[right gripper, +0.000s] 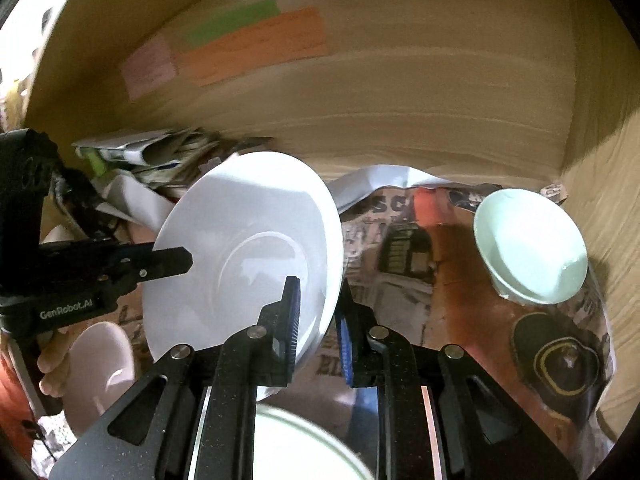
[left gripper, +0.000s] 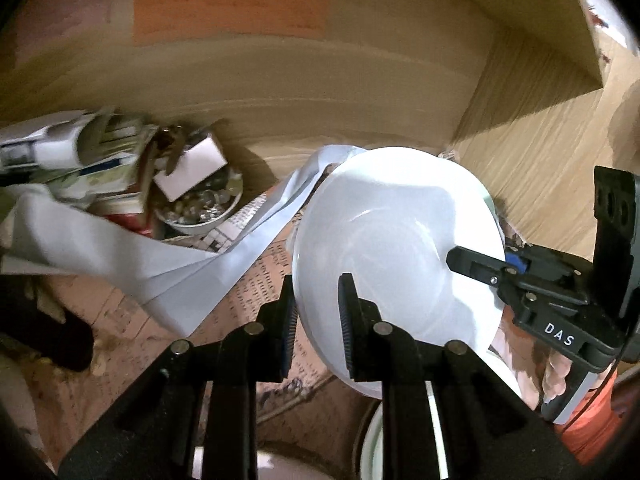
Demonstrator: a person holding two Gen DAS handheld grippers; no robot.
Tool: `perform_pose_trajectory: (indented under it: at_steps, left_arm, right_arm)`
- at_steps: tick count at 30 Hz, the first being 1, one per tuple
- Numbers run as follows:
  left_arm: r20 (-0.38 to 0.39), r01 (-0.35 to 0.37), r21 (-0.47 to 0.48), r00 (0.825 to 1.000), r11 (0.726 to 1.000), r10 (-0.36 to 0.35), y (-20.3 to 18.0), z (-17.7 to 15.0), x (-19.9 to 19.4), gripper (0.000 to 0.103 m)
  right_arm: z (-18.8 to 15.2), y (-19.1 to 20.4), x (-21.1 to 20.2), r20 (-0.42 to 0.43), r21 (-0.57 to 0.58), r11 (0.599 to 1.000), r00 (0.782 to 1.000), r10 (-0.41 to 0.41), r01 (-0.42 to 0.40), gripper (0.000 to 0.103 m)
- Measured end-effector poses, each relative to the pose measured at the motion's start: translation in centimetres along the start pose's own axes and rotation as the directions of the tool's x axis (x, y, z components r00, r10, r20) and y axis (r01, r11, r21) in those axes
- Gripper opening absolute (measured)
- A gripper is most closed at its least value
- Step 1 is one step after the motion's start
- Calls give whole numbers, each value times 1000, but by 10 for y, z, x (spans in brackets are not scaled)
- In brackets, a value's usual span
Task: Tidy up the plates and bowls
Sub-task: 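Carry the dotted bowl with the left gripper over the beige bowl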
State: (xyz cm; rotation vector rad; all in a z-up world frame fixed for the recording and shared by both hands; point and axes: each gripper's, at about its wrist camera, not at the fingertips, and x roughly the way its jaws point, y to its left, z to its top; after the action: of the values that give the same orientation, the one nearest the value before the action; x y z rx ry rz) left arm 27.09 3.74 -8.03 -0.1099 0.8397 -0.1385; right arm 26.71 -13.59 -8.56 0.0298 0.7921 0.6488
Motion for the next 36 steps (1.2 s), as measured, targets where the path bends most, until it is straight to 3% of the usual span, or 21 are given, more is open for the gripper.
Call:
perform_pose_trajectory:
  at_steps: [15,36]
  left_arm:
    - [91,-51,-5,995,999,51,16,-53,-66,19]
    - [143,-90,-93,984,992,103,54,-121,-118,19]
  right_arm:
    - [-26,52,-20,36,-38,998,998,51,-50,15]
    - [-61,108,-15,-16,-79,986,989,149,-150,15]
